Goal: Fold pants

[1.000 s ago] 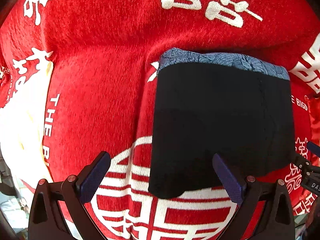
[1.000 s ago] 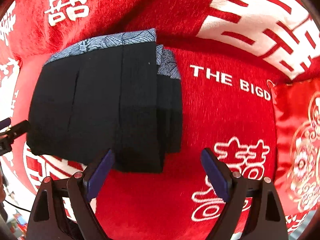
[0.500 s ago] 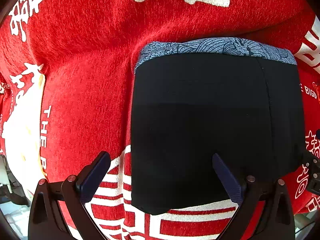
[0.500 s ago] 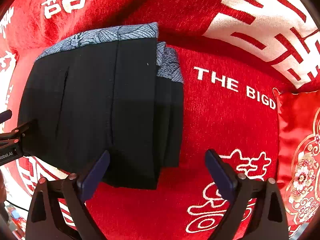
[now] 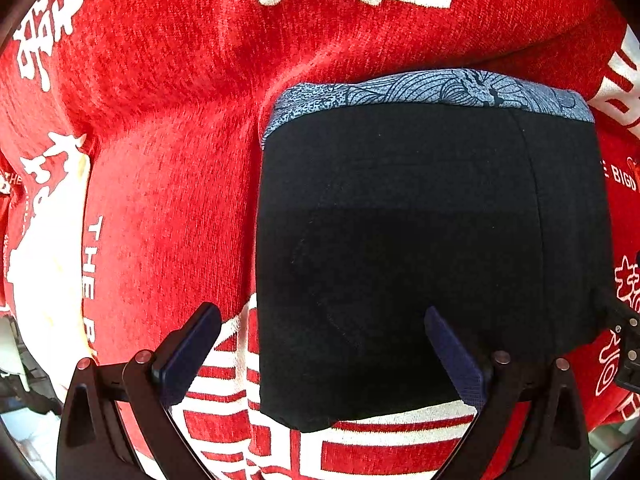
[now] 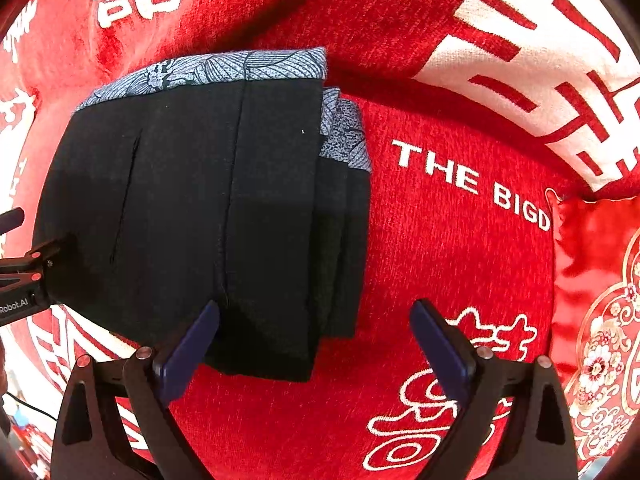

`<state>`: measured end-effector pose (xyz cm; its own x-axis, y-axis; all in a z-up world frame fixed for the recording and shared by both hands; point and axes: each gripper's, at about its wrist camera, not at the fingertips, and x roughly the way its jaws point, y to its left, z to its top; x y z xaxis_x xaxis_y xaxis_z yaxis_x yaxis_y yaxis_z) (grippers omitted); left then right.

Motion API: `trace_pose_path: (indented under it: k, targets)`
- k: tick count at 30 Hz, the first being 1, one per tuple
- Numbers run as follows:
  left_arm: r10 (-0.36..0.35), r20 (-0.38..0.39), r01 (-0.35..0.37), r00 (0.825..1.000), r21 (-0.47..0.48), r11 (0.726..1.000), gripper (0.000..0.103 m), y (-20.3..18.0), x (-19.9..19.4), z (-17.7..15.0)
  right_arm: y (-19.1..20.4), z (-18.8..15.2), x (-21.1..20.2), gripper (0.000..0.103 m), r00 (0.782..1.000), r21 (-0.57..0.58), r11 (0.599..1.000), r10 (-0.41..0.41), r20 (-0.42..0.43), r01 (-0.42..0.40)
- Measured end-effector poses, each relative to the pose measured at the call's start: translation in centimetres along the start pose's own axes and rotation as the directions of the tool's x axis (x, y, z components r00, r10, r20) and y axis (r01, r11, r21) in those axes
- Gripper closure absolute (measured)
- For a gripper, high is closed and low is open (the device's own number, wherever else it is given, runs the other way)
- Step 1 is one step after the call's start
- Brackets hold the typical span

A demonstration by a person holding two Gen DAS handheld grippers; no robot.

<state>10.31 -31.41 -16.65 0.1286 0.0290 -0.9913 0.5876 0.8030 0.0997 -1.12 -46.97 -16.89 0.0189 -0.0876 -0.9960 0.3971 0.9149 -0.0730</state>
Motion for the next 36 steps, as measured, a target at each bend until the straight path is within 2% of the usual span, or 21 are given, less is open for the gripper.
trace_pose_path:
  k: [14,26,28,30,33,36]
  targets:
    - [0.018,-0.002,-0.018,1.000,0.000,1.000,0.001,-0.5,0.1,0.0,-0.4,-0.1,0.6,0.004,1.000,-0.001,1.000,0.023,-0.002,-0.023]
    - [-0.021,-0.013,0.021,1.000,0.000,1.000,0.001,0.3,0.0,0.3,-0.8,0.0,0.9,0.004,0.999,-0.015,0.999,0.044,-0.003,-0.044]
    - [-0.063,-0.002,0.063,0.998,0.014,0.998,0.001,1.1,-0.4,0.7,-1.5,0.0,0.5,0.004,0.995,-0.011,0.995,0.096,0.004,-0.096]
    - [-0.105,0.011,0.105,0.994,0.017,0.994,0.001,2.0,-0.5,1.0,-2.9,0.1,0.4,0.004,0.982,0.008,0.982,0.190,0.017,-0.190]
    - [-0.172,0.025,0.172,0.985,0.019,0.985,0.001,4.1,-0.4,1.8,-5.3,0.4,0.9,0.004,0.945,0.042,0.944,0.326,0.017,-0.326]
    - [-0.218,0.002,0.218,0.976,-0.003,0.976,0.001,5.8,0.5,2.6,-7.2,0.9,1.7,0.004,0.909,0.067,0.906,0.417,0.025,-0.418]
